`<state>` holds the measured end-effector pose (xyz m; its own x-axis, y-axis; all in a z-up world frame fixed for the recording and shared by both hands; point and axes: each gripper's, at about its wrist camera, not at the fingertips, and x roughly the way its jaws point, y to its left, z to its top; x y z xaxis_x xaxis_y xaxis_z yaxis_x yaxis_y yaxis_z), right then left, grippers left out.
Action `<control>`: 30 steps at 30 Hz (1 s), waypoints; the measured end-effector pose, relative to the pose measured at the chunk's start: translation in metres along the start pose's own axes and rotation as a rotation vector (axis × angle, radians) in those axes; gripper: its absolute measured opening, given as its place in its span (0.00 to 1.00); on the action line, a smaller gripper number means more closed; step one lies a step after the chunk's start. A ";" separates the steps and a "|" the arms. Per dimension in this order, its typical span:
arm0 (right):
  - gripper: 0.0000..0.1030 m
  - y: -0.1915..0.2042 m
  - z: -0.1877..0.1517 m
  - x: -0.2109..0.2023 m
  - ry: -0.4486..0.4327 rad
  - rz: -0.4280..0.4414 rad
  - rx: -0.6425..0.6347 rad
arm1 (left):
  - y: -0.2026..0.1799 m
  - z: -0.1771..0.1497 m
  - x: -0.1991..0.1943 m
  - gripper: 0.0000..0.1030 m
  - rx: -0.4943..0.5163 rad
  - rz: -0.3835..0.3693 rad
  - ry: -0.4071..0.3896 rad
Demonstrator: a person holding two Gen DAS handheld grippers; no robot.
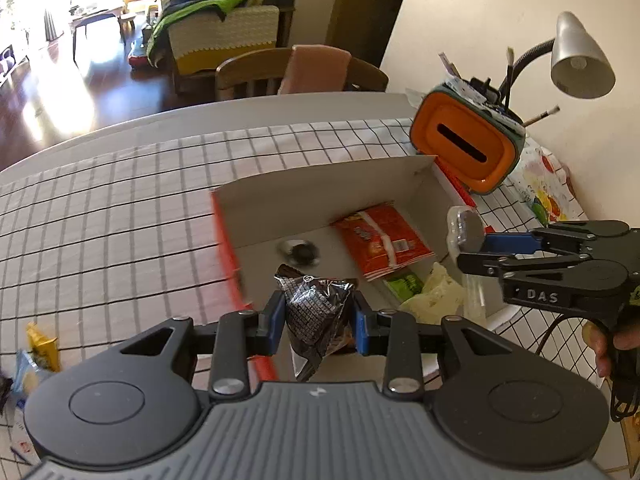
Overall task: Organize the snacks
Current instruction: 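Carry both snacks into the red box and open both tools to release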
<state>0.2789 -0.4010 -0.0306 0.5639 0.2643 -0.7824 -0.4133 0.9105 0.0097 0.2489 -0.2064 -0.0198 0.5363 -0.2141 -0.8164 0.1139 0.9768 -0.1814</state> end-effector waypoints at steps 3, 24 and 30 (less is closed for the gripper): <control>0.38 -0.009 0.002 0.011 0.040 0.004 -0.013 | -0.013 0.009 0.018 0.32 0.024 0.006 0.026; 0.38 -0.022 0.006 0.067 0.221 0.042 -0.124 | -0.045 0.036 0.104 0.32 0.054 0.047 0.215; 0.38 -0.023 0.007 0.067 0.225 0.044 -0.126 | -0.053 0.037 0.112 0.32 0.093 0.055 0.252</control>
<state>0.3311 -0.4016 -0.0789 0.3762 0.2125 -0.9018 -0.5276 0.8492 -0.0200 0.3338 -0.2819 -0.0819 0.3200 -0.1441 -0.9364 0.1731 0.9806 -0.0917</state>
